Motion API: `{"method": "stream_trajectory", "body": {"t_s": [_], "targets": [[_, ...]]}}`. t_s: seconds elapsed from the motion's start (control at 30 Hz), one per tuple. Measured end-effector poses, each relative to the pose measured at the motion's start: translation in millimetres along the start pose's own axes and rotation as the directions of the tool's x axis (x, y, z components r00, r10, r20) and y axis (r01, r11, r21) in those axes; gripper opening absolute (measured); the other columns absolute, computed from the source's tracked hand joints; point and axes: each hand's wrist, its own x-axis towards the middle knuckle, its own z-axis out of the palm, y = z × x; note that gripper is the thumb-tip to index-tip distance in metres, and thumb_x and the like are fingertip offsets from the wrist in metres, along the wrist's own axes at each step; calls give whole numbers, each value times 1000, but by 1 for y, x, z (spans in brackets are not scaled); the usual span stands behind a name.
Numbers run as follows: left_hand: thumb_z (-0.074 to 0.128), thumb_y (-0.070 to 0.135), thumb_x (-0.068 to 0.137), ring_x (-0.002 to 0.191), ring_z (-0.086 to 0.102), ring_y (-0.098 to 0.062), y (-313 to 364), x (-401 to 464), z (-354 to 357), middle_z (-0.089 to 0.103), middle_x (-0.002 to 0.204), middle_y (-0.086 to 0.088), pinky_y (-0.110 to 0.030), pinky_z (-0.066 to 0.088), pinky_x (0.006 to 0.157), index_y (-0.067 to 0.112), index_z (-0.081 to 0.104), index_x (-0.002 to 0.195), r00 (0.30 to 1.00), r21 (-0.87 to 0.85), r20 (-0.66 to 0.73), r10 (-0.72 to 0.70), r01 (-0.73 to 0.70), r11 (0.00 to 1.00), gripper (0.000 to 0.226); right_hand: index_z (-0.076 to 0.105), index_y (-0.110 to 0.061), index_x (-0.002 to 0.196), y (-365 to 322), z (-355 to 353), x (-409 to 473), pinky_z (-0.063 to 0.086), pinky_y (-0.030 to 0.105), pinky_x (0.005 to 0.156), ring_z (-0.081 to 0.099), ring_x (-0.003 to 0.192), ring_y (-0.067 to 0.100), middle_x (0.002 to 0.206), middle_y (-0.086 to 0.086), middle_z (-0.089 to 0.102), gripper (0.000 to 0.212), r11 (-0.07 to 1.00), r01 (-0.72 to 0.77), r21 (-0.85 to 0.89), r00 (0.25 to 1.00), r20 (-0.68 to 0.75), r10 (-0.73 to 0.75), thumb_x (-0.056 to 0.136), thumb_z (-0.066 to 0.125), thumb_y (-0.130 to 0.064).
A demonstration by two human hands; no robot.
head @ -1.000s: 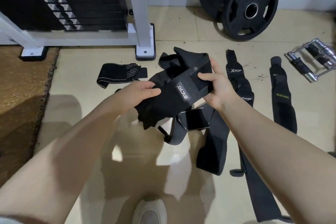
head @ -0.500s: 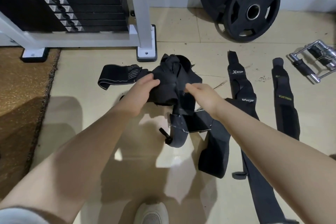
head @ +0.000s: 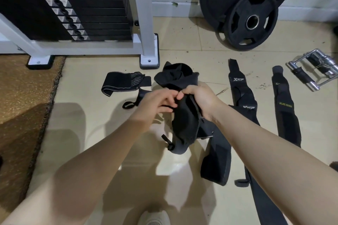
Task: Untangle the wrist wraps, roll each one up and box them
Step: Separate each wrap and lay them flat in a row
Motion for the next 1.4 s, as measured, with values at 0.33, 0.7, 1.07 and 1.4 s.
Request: {"method": "stream_trajectory", "body": {"t_s": [0.33, 0.7, 1.07, 1.4], "targets": [[50, 38, 97, 106, 59, -28, 5, 29, 19, 64, 109, -11, -37, 43, 98, 7, 61, 107, 834, -676, -143, -533, 311, 668, 35, 64, -9, 64, 10, -36, -18, 50, 27, 86, 63, 78, 17, 76, 14, 63, 30, 827, -36, -561, 800, 480, 361, 72, 53, 18], [48, 11, 96, 115, 53, -28, -10, 11, 21, 58, 122, -14, -38, 38, 104, -1, 58, 122, 983, 745, 155, 95, -180, 642, 31, 55, -17, 114, 5, -35, 8, 44, 26, 93, 61, 100, 15, 106, 0, 66, 48, 972, -226, -70, 974, -15, 226, 94, 40, -57], [57, 16, 75, 146, 13, -34, -13, -14, 15, 40, 148, -5, -33, -9, 118, 12, 77, 78, 751, 750, 660, -2, -659, -45, 20, 56, -12, 85, 15, -30, 9, 43, 23, 57, 54, 62, 15, 68, 4, 59, 15, 947, -288, 141, 957, 8, 290, 84, 66, -22], [39, 5, 92, 122, 50, -21, -27, -18, -24, 54, 134, 3, -27, 38, 96, 22, 54, 128, 964, 959, 225, -141, -194, 207, 42, 60, -16, 96, -24, -52, 1, 47, 24, 66, 55, 61, 15, 74, 1, 59, 18, 990, -128, -52, 991, -48, 126, 96, 43, -13]]}}
